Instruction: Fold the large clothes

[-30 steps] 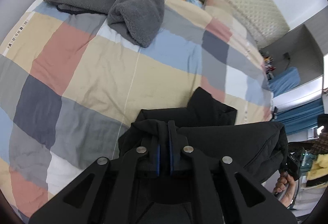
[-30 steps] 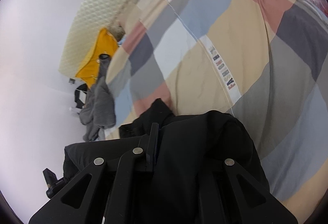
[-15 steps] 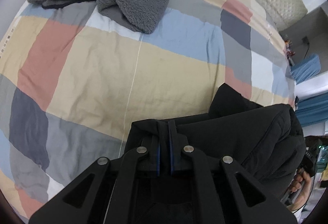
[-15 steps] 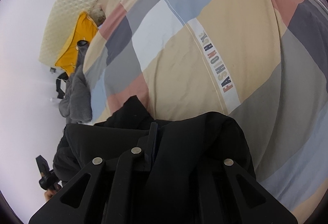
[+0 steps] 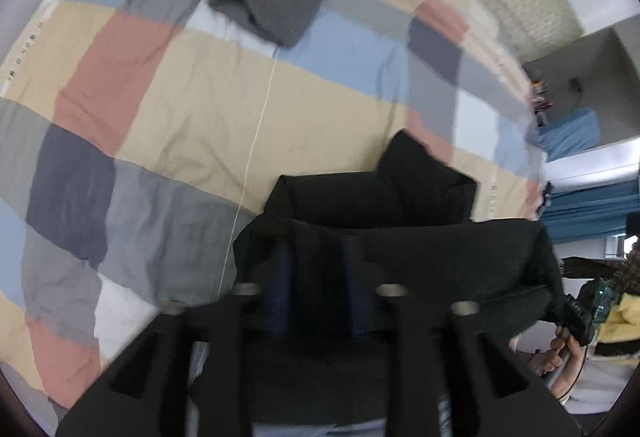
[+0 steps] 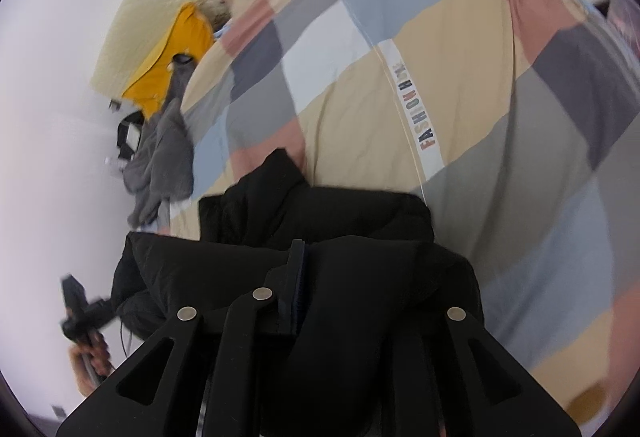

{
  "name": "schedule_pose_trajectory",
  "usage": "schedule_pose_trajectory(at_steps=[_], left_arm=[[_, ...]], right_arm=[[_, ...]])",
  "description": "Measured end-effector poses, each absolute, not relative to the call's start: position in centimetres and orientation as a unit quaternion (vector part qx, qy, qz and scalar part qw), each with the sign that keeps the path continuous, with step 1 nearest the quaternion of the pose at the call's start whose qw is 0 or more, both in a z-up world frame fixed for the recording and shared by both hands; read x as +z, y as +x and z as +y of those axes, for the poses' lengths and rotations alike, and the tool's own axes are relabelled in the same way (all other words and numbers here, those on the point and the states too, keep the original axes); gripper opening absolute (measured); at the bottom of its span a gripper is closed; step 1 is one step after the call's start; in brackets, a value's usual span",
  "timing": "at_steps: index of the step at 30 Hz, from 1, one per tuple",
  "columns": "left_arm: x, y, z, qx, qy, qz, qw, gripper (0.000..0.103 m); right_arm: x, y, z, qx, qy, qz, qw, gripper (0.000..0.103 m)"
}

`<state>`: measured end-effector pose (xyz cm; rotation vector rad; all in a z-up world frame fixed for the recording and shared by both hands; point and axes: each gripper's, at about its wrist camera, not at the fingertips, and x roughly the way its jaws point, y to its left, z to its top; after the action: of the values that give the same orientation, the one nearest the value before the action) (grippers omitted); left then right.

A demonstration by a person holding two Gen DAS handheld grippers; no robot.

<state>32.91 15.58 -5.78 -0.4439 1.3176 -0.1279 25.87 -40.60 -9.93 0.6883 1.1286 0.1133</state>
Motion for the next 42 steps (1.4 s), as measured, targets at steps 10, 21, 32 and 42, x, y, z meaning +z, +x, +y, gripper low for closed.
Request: schedule_pose_trajectory(at_steps=[10, 21, 32, 42], left_arm=[[3.9, 25.6, 14.3, -0.115, -0.130, 0.498, 0.850, 0.083], [-0.6, 23.7, 4.5, -0.144, -0.035, 0.376, 0.915, 0.083], [-11.3, 26.5, 0.7, -0.096, 0.019, 0.368, 0.925, 0.083], [-14.0, 30.8, -0.6, -0.075, 0.028, 0.357, 0.931, 0.083]], right_arm=[[-0.8, 17.7, -39.0, 0.066, 0.223, 0.477, 0.847, 0.068], [-1.5, 17.3, -26.1, 0.099, 0.128, 0.378, 0.911, 0.076], [-15.0, 22.6, -16.9, 0.085, 0.006, 0.365, 0.927, 0.077], [-17.0, 27.0, -17.7, 0.067, 0.024, 0.341, 0.937, 0.081]])
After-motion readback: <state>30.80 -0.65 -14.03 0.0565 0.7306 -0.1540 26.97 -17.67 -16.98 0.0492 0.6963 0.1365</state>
